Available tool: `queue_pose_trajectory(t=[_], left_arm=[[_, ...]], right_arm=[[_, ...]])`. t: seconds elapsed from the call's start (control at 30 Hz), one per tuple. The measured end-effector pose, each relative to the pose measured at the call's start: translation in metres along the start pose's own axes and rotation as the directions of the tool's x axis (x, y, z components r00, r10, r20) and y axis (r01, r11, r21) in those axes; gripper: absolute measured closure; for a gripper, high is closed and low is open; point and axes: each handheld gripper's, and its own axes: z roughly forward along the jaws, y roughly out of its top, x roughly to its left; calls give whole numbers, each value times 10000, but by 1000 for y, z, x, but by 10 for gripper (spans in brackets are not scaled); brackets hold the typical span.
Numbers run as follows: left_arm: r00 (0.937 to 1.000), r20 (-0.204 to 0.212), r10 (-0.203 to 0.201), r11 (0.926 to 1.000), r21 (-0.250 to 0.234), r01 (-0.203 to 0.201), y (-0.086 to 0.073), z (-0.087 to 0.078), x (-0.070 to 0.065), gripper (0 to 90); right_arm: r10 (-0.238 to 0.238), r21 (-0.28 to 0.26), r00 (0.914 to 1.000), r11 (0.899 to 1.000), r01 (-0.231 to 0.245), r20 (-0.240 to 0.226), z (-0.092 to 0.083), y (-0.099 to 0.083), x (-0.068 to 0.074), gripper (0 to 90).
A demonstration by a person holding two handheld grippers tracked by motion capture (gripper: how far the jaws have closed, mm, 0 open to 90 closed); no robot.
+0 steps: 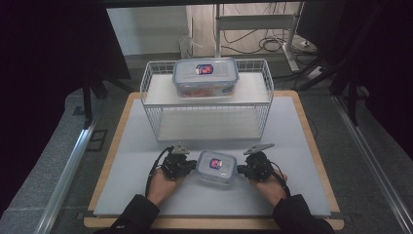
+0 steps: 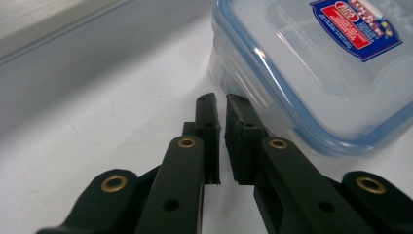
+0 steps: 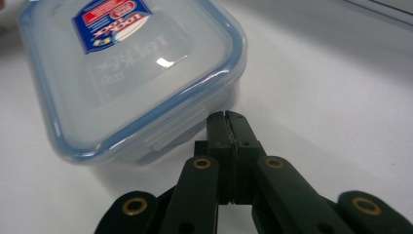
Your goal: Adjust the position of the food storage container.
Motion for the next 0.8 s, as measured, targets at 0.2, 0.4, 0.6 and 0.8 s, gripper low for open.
queue_pose_trajectory(t=[0.2,0.4,0.6,0.8], left_arm=[[10000,65,75,9999,138,-75,-10,-16,-11,847],[9995,-190,267,9989,403,-259,-19,-23,-17,831],[9997,-241,78,9998,178,-74,-19,-24,-14,816],[9985,-536,-146,9999,17,147,-13,-17,-11,851]], right_arm=[[-10,-65,10000,10000,9,-96,3,1,2,899],[-281,-59,9994,9996,280,-184,6,2,10,899],[-213,-58,9991,9998,211,-380,4,2,9,899],[-368,64,9991,9993,370,-218,2,0,16,899]])
